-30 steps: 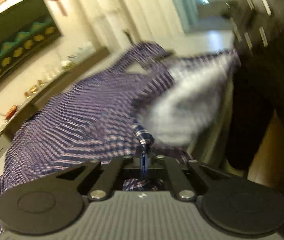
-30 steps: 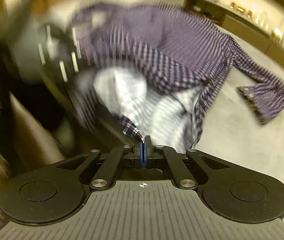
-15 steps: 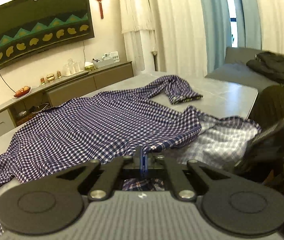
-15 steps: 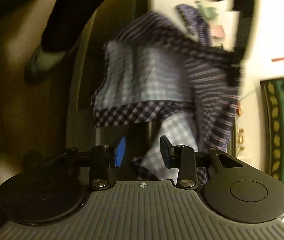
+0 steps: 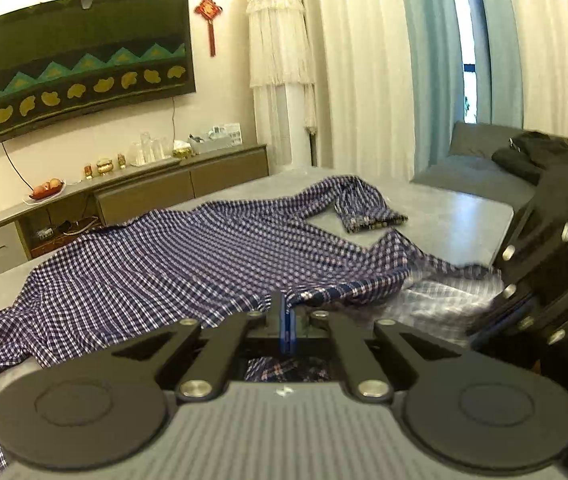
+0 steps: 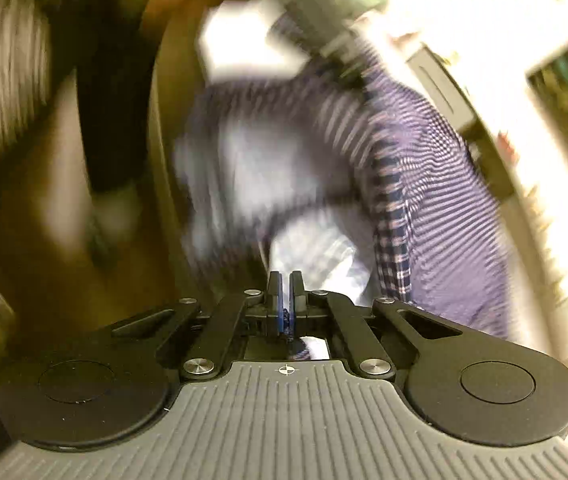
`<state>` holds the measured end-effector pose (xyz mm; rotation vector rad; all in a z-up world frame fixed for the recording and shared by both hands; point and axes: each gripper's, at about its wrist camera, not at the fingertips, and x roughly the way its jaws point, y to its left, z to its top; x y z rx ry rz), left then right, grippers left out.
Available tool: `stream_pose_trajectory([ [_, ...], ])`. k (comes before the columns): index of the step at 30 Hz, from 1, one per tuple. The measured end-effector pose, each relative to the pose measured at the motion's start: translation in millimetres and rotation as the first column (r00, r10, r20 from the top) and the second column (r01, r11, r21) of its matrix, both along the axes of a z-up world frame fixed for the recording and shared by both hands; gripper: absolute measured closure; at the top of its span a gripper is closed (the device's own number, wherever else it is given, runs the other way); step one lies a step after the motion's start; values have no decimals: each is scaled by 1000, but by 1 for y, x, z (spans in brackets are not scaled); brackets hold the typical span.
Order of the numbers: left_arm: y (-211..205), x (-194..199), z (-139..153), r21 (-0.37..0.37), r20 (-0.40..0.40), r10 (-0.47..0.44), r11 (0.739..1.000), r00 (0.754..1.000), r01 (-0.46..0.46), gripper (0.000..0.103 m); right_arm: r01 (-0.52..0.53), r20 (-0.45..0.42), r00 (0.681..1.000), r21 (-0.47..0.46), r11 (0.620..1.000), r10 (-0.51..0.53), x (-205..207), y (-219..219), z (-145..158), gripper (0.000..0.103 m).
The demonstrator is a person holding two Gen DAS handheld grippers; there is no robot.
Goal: Fold clothes
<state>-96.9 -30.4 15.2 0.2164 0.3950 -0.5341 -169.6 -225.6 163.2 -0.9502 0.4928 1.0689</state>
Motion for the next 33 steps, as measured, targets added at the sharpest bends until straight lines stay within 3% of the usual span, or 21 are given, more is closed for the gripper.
stream_pose_trajectory([
  [2,2,0,2,-14,3,5,1000,1000,-5,100,104,-190,979,156,982,-73,24,-15,21,103],
  [5,2,1,1,-12,0,15,1000,1000,-15,100,234,-260,948,184,955,-182,49,-25,10,103],
  [7,0,-1,0,-5,-1,14,1000,1000,-14,100,229,-200,958,117,966,-203,45,-21,-10,101],
  [9,-1,-4,0,-1,-1,6,1000,1000,-6,99,164,-151,976,33,986,-158,32,-15,-22,76],
  [12,-3,-8,-1,4,10,6,1000,1000,-6,98,55,-194,980,41,998,-46,15,-18,-16,62],
  [13,-2,-9,0,-1,14,13,1000,1000,-13,98,84,-186,980,81,993,-68,15,-22,-8,59],
  [15,1,-11,2,-21,18,22,1000,1000,-22,98,234,-94,971,169,957,-221,27,-32,4,41],
  [17,2,-13,6,-37,27,25,999,999,-24,98,384,34,917,196,902,-397,43,-35,0,32],
  [18,2,-15,7,-42,36,24,999,999,-22,98,425,56,896,179,887,-440,51,-34,-10,32],
  [20,3,-21,12,-58,61,19,998,998,-15,98,482,68,867,143,864,-494,68,-32,-33,35],
  [22,7,-27,17,-82,79,11,997,997,-5,98,528,64,842,109,842,-536,89,-28,-54,45],
  [23,9,-30,20,-95,85,8,995,996,0,98,551,70,827,91,829,-557,100,-27,-64,58],
  [24,12,-33,22,-101,85,6,995,996,2,98,567,76,816,78,820,-572,105,-29,-65,77],
  [26,18,-38,25,-108,80,4,994,997,4,98,596,101,794,66,800,-599,111,-41,-63,100],
  [29,26,-52,29,-84,78,-5,996,997,11,98,586,168,792,64,808,-587,92,-60,-38,101],
  [33,26,-72,38,-16,69,-13,1000,998,14,95,562,184,812,13,827,-555,63,-93,-12,101],
])
